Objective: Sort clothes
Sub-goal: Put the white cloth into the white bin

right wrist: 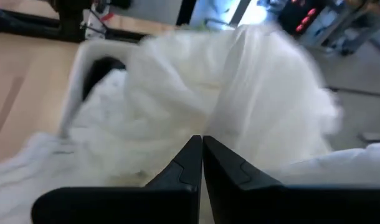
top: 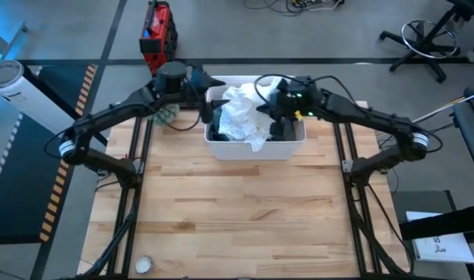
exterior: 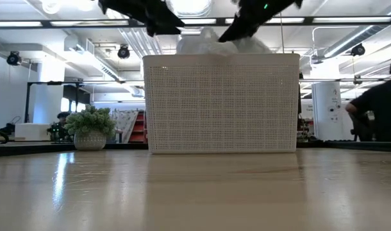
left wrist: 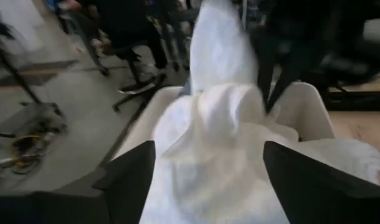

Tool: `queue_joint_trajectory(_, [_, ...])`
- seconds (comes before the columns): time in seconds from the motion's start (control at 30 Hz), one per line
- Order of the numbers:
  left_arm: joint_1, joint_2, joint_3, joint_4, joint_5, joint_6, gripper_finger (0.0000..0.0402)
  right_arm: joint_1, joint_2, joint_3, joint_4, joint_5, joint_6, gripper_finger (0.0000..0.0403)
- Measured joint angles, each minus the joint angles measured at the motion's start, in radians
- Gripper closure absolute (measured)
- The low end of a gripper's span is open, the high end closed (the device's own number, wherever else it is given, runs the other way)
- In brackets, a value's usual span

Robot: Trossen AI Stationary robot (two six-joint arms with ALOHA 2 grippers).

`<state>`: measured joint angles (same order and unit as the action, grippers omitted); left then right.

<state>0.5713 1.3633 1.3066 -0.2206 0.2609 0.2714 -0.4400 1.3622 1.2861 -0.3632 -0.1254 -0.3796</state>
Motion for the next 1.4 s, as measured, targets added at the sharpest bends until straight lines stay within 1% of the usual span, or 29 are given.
queue_joint_trajectory(0.1, [0.000,-0.072,-0.057,0.026,-0.038,0.000,0.0107,-0.035,0.085,0.000,0.043,-0.071,0.012,0.0403])
queue_joint_trajectory(0.17, [0.000,-0.120,-0.105,0.060,-0.044,-0.002,0.0106,-0.049,0.147,0.000,0.072,-0.107,0.026,0.0403])
queue_joint_trajectory(0.33, [0.000,-0.231,-0.210,0.128,-0.046,-0.028,0.0118,-0.065,0.291,0.001,0.096,-0.148,0.053,0.0403])
queue_joint_trajectory(0.43, [0.000,-0.281,-0.249,0.134,-0.046,-0.040,0.0126,-0.064,0.350,0.003,0.081,-0.157,0.077,0.0403])
queue_joint_trajectory(0.53, [-0.001,-0.313,-0.272,0.130,-0.045,-0.057,0.0130,-0.060,0.367,0.003,0.042,-0.184,0.109,0.0403])
queue_joint_trajectory(0.63, [-0.002,-0.343,-0.292,0.131,-0.045,-0.063,0.0133,-0.044,0.339,0.003,-0.003,-0.175,0.136,0.0403])
queue_joint_trajectory(0.73, [-0.002,-0.371,-0.314,0.131,-0.045,-0.065,0.0133,-0.022,0.282,-0.002,-0.030,-0.180,0.180,0.0403])
queue_joint_trajectory(0.87, [-0.002,-0.390,-0.322,0.129,-0.045,-0.082,0.0130,0.008,0.188,-0.001,0.003,-0.200,0.240,0.0403])
queue_joint_trajectory(1.1, [-0.002,-0.395,-0.322,0.128,-0.044,-0.090,0.0130,0.059,0.061,0.001,0.066,-0.194,0.304,0.0402])
queue_joint_trajectory(1.23, [-0.002,-0.404,-0.322,0.129,-0.042,-0.090,0.0135,0.074,0.017,0.041,0.025,-0.188,0.307,0.0383])
queue_joint_trajectory(1.3, [-0.003,-0.410,-0.322,0.128,-0.042,-0.090,0.0137,0.074,0.001,0.079,-0.005,-0.167,0.305,0.0368])
queue_joint_trajectory(1.4, [-0.003,-0.420,-0.322,0.120,-0.042,-0.080,0.0136,0.073,-0.018,0.129,-0.066,-0.068,0.256,0.0348])
